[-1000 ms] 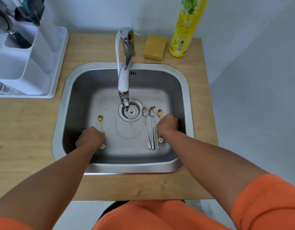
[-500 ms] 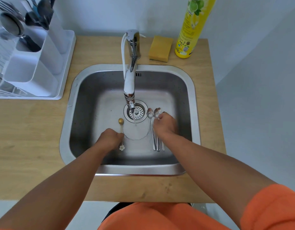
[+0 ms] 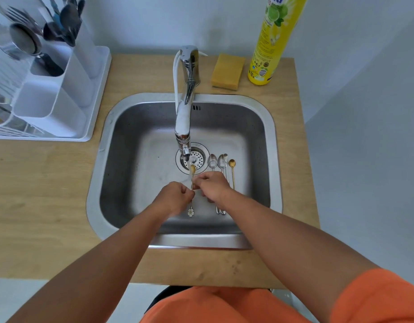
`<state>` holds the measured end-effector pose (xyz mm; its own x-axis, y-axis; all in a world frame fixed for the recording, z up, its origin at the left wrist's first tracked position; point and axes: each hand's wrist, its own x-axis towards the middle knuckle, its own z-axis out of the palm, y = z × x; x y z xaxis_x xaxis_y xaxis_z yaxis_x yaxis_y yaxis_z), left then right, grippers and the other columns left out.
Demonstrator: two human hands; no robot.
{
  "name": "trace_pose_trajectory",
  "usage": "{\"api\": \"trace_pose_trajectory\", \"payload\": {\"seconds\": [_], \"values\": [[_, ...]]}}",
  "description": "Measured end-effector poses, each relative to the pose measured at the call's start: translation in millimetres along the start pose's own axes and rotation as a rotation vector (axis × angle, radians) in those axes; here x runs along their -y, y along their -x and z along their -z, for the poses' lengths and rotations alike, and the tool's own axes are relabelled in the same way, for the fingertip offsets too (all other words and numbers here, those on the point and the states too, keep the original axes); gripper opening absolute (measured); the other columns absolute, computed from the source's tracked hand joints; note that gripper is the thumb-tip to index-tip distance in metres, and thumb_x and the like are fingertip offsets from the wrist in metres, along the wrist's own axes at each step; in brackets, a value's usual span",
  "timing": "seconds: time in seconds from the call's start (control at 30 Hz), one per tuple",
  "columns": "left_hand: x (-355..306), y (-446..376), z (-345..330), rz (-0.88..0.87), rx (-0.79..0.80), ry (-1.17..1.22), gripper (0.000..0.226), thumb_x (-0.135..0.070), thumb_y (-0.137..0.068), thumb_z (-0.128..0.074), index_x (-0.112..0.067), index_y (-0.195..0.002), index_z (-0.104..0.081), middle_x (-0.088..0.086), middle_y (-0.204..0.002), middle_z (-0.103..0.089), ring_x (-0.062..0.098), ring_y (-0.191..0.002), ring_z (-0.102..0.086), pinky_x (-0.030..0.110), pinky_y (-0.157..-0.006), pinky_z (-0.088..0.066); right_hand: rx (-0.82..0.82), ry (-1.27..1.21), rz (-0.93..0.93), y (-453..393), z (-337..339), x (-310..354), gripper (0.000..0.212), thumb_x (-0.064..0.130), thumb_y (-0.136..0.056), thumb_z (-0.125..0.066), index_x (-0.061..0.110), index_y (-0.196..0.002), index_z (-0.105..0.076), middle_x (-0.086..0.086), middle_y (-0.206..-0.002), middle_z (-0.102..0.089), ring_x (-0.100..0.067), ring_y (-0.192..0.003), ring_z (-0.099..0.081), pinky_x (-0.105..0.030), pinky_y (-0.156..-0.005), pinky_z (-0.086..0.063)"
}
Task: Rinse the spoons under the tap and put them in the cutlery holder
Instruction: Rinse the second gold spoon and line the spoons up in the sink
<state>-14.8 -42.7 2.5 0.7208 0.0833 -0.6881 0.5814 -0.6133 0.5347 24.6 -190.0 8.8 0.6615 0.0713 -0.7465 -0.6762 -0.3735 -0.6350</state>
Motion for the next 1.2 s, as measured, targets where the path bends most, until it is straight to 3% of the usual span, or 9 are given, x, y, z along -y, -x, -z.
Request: {"api": "trace_pose_trajectory", "payload": {"seconds": [0.2,0.3,0.4,0.53,0.63,0.7,0.83,1.1,1.2], "values": [[0,-3,11,-0.015,0.045,0.007,0.031,-0.032,-0.097,-0.070,-0.004,-0.082,-0.075,0.015,-0.080,-0.075,0.020,-0.069,-0.061,0.033,-0.073,-0.051,0.010,-0.013,0.063,1,2,-5,0.017,0.015,-0.094,-0.069,0.024,-0.080,-0.073,0.006,-0.083,-0.075,0.004,-0.043,-0.052,-0.012,-0.040,-0.036],[-7,-8,25,-0.019,-0.017,0.086,0.017,-0.025,-0.098,-0.070,-0.011,-0.092,-0.077,0.015,-0.096,-0.079,0.020,-0.074,-0.064,0.032,-0.076,-0.055,0.002,0.026,0.111,2,4,-6,0.018,0.018,-0.095,-0.069,0.024,-0.078,-0.072,0.009,-0.085,-0.076,0.000,-0.065,-0.062,-0.017,-0.057,-0.042],[-15,-12,32,-0.057,-0.113,0.167,0.008,-0.027,-0.097,-0.073,-0.020,-0.097,-0.075,0.005,-0.094,-0.077,0.018,-0.079,-0.067,0.027,-0.072,-0.051,0.038,0.034,0.134,4,3,-9,0.018,0.020,-0.095,-0.069,0.025,-0.078,-0.073,0.008,-0.087,-0.077,-0.011,-0.087,-0.070,-0.021,-0.070,-0.046],[-21,-11,28,-0.089,-0.117,0.235,0.023,-0.024,-0.087,-0.085,-0.016,-0.106,-0.075,0.000,-0.086,-0.074,0.013,-0.078,-0.066,0.030,-0.079,-0.053,0.096,0.070,0.174,7,0,-14,0.017,0.028,-0.098,-0.070,0.025,-0.081,-0.073,0.007,-0.087,-0.076,-0.010,-0.083,-0.067,-0.024,-0.072,-0.048],[-21,-11,23,-0.113,-0.196,0.285,0.020,-0.021,-0.082,-0.089,-0.013,-0.098,-0.079,0.003,-0.084,-0.075,0.011,-0.071,-0.063,0.033,-0.080,-0.054,0.119,0.063,0.202,8,0,-17,0.017,0.026,-0.099,-0.069,0.025,-0.083,-0.074,0.005,-0.091,-0.076,-0.012,-0.087,-0.067,-0.026,-0.081,-0.050],[-21,-10,20,-0.132,-0.258,0.264,0.011,-0.028,-0.087,-0.085,-0.018,-0.090,-0.082,-0.002,-0.082,-0.077,0.006,-0.063,-0.063,0.030,-0.074,-0.054,0.115,0.065,0.221,8,2,-17,0.018,0.023,-0.100,-0.068,0.027,-0.083,-0.074,0.007,-0.090,-0.076,-0.010,-0.087,-0.068,-0.022,-0.079,-0.050],[-21,-5,17,-0.163,-0.348,0.135,0.025,-0.043,-0.095,-0.070,-0.024,-0.083,-0.081,-0.010,-0.075,-0.077,0.008,-0.067,-0.067,0.033,-0.073,-0.058,0.087,0.100,0.239,9,4,-16,0.016,0.024,-0.100,-0.067,0.027,-0.086,-0.074,0.014,-0.082,-0.074,-0.002,-0.080,-0.067,-0.018,-0.072,-0.046],[-24,-4,17,-0.180,-0.288,0.123,0.013,-0.025,-0.092,-0.077,-0.022,-0.104,-0.081,-0.006,-0.090,-0.075,0.013,-0.088,-0.070,0.024,-0.078,-0.050,0.056,0.185,0.242,7,3,-17,0.015,0.025,-0.100,-0.065,0.025,-0.089,-0.075,0.009,-0.086,-0.073,-0.007,-0.077,-0.064,-0.023,-0.068,-0.047],[-26,-7,20,-0.171,-0.267,0.142,0.012,-0.025,-0.086,-0.083,-0.024,-0.098,-0.082,-0.006,-0.088,-0.078,0.012,-0.089,-0.073,0.033,-0.087,-0.058,0.058,0.190,0.247,6,3,-19,0.015,0.023,-0.100,-0.064,0.023,-0.089,-0.075,0.007,-0.086,-0.074,-0.007,-0.077,-0.064,-0.023,-0.068,-0.048]]}}
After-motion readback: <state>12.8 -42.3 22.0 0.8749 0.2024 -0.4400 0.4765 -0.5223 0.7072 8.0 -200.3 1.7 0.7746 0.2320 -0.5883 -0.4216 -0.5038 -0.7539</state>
